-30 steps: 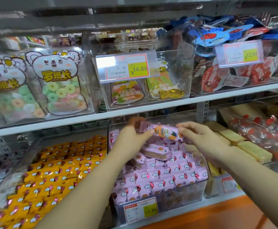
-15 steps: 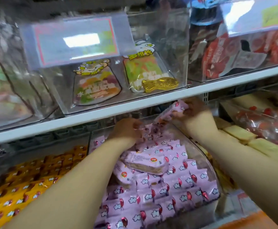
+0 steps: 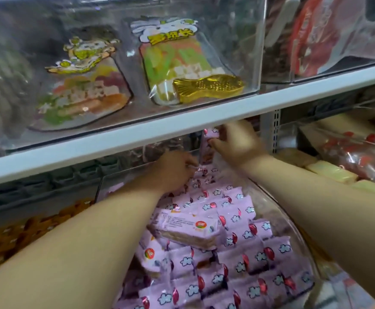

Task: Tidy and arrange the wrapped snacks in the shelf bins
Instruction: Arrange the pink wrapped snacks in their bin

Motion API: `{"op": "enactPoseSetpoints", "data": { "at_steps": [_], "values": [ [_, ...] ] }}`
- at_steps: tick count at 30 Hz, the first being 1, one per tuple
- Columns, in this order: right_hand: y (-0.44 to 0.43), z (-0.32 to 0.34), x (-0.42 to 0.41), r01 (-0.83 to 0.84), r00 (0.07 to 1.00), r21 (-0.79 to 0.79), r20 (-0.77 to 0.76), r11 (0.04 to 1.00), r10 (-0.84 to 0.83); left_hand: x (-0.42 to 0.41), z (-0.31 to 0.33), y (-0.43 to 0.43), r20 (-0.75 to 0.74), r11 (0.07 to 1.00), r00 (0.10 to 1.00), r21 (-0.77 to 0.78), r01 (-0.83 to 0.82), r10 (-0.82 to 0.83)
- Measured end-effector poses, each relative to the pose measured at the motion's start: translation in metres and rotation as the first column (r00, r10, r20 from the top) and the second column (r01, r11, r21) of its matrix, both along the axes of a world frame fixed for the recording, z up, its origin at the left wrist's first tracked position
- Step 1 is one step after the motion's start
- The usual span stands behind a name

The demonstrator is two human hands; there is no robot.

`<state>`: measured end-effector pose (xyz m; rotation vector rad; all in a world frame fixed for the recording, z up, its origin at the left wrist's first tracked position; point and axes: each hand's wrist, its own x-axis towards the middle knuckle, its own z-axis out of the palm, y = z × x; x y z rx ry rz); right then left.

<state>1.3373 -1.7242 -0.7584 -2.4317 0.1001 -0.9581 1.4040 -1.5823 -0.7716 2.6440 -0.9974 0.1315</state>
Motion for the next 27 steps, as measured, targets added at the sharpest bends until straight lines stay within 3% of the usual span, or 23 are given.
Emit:
{"op": "enactPoseSetpoints", "data": {
  "at_steps": [6, 10, 15, 17, 21, 24, 27],
  "values": [
    [-0.004, -0.004, 0.017, -0.03, 1.0, -0.006, -0.001, 1.0, 0.03, 0.006, -0.011, 0.001, 0.032, 0.975, 0.998, 0.218, 0.054, -0.063],
    [-0.01, -0.012, 0.025, -0.07, 0.976, -0.077, -0.21, 0.995, 0.053, 0.006, -0.02, 0.009, 0.035, 0.992, 0.999, 0.123, 0.032, -0.037],
    [-0.007, -0.017, 0.023, -0.1, 0.887, -0.12, -0.461, 0.988, 0.034, 0.004, -0.014, 0.006, -0.004, 0.994, 1.0, -0.104, 0.022, -0.023],
    [-0.008, -0.015, 0.013, -0.118, 0.881, -0.033, -0.465, 0.992, 0.09, 0.003, -0.01, 0.005, 0.051, 0.984, 0.996, -0.161, 0.075, -0.067],
    [-0.02, -0.025, -0.004, -0.141, 0.906, 0.333, -0.336, 0.932, 0.257, -0.003, -0.007, -0.003, 0.065, 0.963, 0.961, -0.021, 0.27, -0.268],
    [-0.024, -0.034, -0.011, -0.163, 0.913, 0.492, -0.254, 0.855, 0.32, -0.006, -0.007, -0.012, 0.03, 0.969, 0.971, 0.083, 0.232, -0.236],
    [-0.024, -0.035, -0.012, -0.189, 0.911, 0.524, -0.223, 0.83, 0.348, -0.005, -0.007, -0.018, -0.02, 0.962, 0.979, 0.18, 0.204, -0.204]
  ]
}}
